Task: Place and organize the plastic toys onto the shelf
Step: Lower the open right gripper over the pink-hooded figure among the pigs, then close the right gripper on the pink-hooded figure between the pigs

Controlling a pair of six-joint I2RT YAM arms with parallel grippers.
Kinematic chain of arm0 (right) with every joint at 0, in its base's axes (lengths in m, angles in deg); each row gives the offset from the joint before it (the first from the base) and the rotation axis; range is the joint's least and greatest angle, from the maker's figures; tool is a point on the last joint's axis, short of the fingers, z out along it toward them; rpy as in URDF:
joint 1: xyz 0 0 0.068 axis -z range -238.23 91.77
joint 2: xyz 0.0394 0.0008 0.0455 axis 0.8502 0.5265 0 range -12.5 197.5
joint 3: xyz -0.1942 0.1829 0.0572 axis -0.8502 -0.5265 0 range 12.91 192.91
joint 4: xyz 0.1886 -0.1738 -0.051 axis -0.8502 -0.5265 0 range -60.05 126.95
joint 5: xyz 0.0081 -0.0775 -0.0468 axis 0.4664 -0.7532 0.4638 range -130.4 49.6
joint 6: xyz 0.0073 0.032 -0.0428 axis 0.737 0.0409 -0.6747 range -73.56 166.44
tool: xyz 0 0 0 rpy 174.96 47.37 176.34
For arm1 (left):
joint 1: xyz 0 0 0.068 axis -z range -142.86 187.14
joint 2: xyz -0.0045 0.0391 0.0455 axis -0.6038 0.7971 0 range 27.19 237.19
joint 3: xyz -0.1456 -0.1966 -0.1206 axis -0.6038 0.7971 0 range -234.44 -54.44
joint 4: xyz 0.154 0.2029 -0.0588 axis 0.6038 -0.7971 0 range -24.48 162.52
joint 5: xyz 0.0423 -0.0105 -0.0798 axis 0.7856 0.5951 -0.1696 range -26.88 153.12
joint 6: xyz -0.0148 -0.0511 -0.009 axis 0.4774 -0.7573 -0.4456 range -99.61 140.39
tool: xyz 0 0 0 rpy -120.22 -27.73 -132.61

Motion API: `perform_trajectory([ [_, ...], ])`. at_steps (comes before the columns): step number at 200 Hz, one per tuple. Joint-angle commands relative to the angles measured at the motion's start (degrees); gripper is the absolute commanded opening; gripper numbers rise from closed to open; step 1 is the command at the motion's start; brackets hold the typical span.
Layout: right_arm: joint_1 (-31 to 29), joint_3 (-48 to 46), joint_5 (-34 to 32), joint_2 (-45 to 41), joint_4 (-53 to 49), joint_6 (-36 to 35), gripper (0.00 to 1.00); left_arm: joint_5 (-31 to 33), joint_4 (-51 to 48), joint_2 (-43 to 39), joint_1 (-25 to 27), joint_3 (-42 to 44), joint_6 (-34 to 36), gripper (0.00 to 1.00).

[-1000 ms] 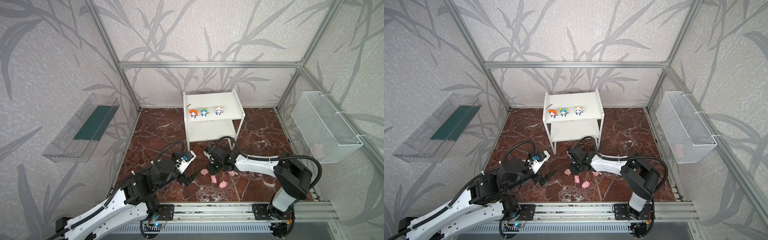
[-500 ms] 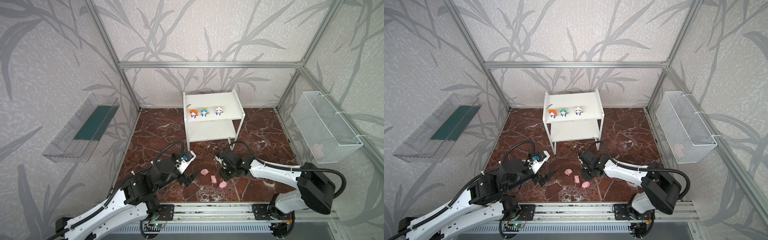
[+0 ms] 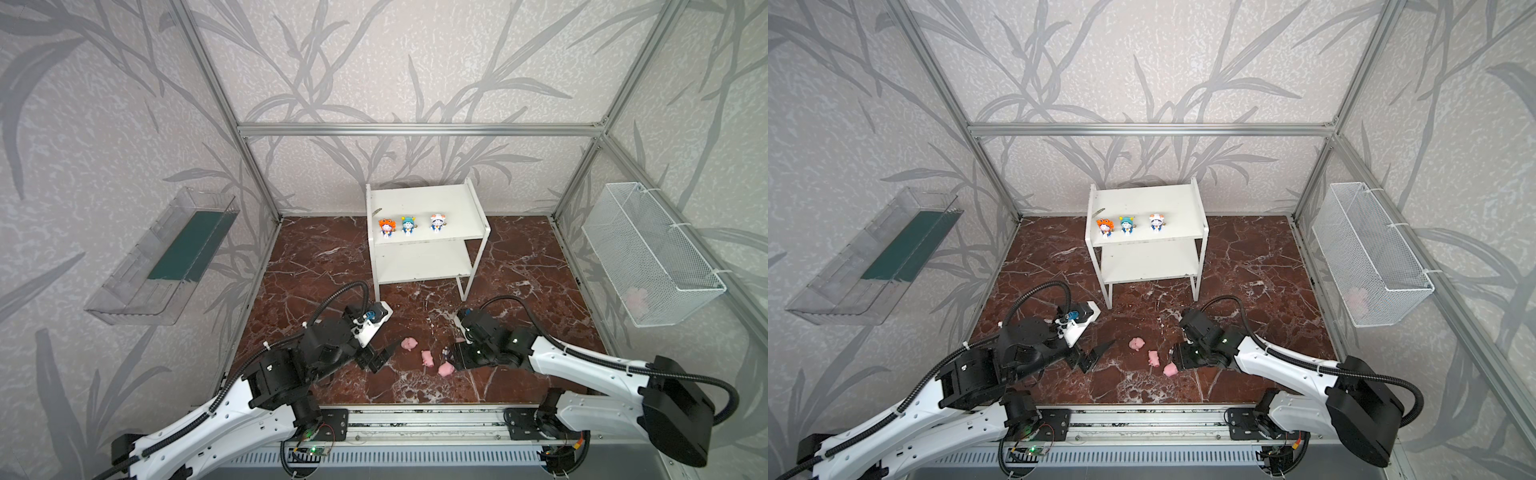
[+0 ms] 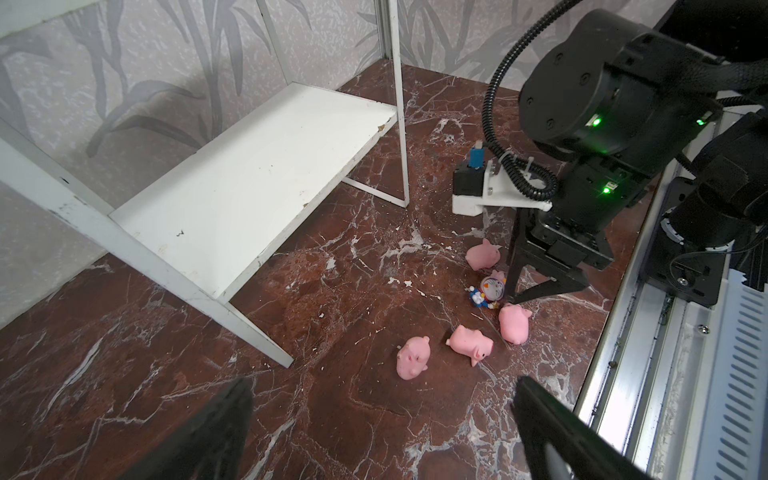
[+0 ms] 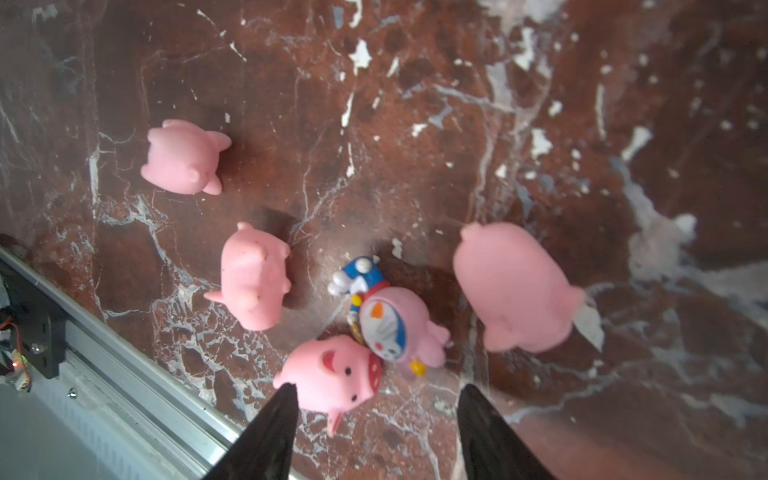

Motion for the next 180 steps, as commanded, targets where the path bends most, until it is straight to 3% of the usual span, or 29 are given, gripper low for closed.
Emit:
perform_trajectory([
  [1, 0.3, -2.6, 0.2, -5.0, 0.9, 7.0, 0.68, -0.9, 1.0, 0.1, -0.3, 0.1, 0.3, 0.99],
  [27, 2.2, -4.7, 2.9, -6.4, 2.6, 8.0, 0.74, -1.0, 1.1, 0.2, -0.4, 0.0, 0.1, 0.99],
  [67, 3.9, -5.2, 8.3, -1.1, 10.5, 7.7, 0.74, -0.9, 0.9, 0.1, -0.4, 0.1, 0.0, 0.99],
  [148, 4.1, 7.1, 20.1, 16.5, 18.8, 1.7, 0.65, 0.0, 0.6, -0.5, -0.5, 0.2, 0.1, 0.99],
  [180, 4.0, 8.5, 16.6, 14.6, 14.4, -0.8, 0.62, 0.0, 0.5, -0.9, -0.5, 0.4, 0.1, 0.99],
])
